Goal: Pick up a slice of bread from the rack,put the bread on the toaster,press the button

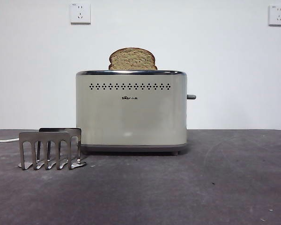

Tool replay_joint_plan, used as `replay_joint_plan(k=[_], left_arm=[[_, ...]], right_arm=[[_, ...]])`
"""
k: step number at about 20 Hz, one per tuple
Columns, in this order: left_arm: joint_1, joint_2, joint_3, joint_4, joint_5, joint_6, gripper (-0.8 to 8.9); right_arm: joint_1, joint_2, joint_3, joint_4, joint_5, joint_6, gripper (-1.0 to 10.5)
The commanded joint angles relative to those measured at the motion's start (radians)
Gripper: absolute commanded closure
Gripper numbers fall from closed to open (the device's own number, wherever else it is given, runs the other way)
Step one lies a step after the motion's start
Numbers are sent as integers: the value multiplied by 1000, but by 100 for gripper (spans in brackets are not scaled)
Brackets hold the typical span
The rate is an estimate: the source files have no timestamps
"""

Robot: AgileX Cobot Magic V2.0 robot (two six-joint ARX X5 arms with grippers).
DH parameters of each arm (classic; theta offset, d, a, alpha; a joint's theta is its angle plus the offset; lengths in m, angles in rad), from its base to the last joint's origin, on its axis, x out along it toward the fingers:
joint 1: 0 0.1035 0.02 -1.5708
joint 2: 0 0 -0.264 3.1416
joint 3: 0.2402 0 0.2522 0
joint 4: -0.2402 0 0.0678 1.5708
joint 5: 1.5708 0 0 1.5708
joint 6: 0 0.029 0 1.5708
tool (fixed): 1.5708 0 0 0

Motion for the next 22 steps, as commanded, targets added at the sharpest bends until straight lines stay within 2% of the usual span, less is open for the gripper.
replay_joint_plan(k=[1, 4, 19, 20, 22], left_arm=[[3, -3, -26, -11, 8, -42, 817], [3, -3, -26, -8, 9, -80, 817], [3, -3, -26, -8, 5, -80, 817], [3, -3, -26, -8, 5, -80, 817], [3, -3, -26, -8, 5, -80, 817]], right_arm=[[1, 0, -6, 4, 0, -5, 946], [1, 0, -6, 4, 0, -6, 946], [1, 0, -6, 4, 1, -8, 945], [-9, -7, -6, 15, 13, -33, 945], [-24, -77, -13, 16, 103, -31, 945]])
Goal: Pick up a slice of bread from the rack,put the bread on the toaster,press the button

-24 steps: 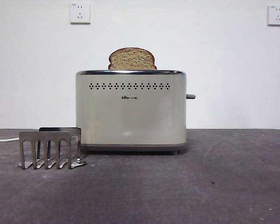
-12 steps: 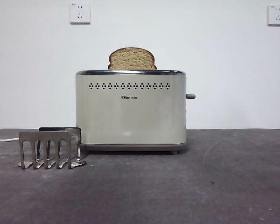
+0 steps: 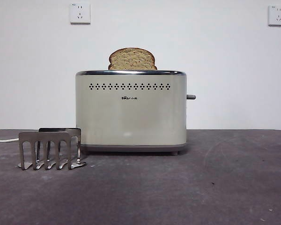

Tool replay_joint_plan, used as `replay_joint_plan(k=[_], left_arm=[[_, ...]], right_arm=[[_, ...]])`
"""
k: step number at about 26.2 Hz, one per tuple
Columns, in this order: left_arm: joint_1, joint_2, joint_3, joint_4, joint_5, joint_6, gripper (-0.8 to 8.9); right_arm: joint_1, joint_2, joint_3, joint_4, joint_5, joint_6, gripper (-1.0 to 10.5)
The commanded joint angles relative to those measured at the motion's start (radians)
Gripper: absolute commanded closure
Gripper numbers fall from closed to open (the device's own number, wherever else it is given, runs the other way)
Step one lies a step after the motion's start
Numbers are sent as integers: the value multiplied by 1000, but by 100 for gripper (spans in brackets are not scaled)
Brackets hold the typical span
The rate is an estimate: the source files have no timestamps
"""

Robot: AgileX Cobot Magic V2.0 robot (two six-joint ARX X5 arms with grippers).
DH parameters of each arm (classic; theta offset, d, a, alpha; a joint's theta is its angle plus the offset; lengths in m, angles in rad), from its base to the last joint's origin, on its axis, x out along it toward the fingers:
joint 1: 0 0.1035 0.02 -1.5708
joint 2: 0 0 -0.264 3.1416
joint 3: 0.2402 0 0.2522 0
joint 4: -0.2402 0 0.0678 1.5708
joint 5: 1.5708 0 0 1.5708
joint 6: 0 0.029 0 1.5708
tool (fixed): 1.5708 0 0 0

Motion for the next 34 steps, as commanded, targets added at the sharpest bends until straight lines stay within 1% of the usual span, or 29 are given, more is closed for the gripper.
replay_joint_plan(k=[1, 2, 3, 5, 6, 9, 11, 14, 19, 23, 27, 31, 34], left_arm=[[3, -2, -13, -1, -1, -10, 817], [3, -2, -13, -1, -1, -10, 817], [3, -2, -13, -1, -1, -10, 817], [3, -2, -13, -1, -1, -10, 817], [3, -2, -13, 0, -1, -10, 817], [3, -2, -13, 0, -1, -10, 817], [3, -2, -13, -1, -2, -10, 817], [3, -2, -13, -1, -1, -10, 817], [3, -2, -13, 0, -1, -10, 817], [3, -2, -13, -1, -2, -10, 817], [3, -2, -13, 0, -1, -10, 817], [3, -2, -13, 0, -1, -10, 817], [3, -2, -13, 0, -2, -10, 817]], right_arm=[[-11, -116, -34, 19, 101, -13, 946], [-12, -179, -79, 68, 127, 6, 946], [-18, -248, -146, 141, 138, 42, 946], [-48, -397, -325, 299, 142, 79, 946], [-60, -470, -422, 373, 165, 84, 945], [-70, -655, -691, 589, 276, 82, 946], [-70, -752, -837, 729, 302, 84, 946], [-68, -827, -946, 828, 354, 84, 946], [-69, -922, -1078, 912, 439, 81, 946], [-68, -988, -1178, 966, 499, 108, 945], [-66, -1039, -1257, 970, 524, 138, 945], [-62, -1073, -1313, 970, 526, 174, 946], [-62, -1080, -1316, 927, 528, 177, 946]])
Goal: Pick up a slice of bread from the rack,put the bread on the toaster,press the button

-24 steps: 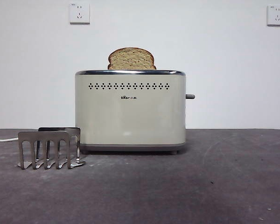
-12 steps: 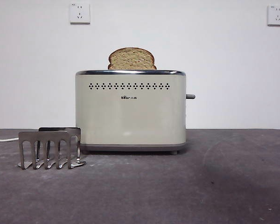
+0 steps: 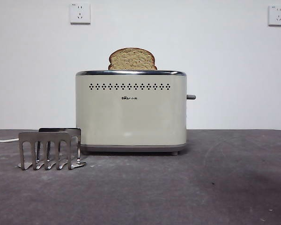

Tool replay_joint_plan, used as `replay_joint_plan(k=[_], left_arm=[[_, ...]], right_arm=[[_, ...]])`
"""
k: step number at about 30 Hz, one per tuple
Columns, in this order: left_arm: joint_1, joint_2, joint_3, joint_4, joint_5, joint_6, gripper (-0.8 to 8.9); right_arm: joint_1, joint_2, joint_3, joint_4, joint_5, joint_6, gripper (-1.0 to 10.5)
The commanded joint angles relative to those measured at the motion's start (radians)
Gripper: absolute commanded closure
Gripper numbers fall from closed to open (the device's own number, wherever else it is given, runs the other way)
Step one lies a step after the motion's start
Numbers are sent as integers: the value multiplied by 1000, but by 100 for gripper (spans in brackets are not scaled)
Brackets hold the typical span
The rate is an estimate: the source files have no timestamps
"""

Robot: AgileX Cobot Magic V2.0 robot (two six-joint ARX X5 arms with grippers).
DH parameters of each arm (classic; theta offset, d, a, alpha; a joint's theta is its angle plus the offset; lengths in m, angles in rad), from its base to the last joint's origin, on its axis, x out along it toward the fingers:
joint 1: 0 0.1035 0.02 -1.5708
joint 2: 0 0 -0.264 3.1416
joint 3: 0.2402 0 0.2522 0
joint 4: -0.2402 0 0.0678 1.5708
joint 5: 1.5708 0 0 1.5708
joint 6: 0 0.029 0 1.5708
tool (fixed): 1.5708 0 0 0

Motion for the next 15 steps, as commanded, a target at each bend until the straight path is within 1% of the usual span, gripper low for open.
replay_joint_plan(k=[1, 4, 7, 15], left_arm=[[3, -2, -13, 0, -1, -6, 817], [3, -2, -13, 0, -1, -6, 817], [3, -2, -13, 0, -1, -6, 817], [3, -2, -13, 0, -1, -6, 817]], right_arm=[[2, -5, -10, -14, 3, 20, 946], [2, -5, -10, -19, 2, 21, 946], [2, -5, -10, -18, 2, 46, 946], [2, -1, -10, -17, 3, 46, 946]])
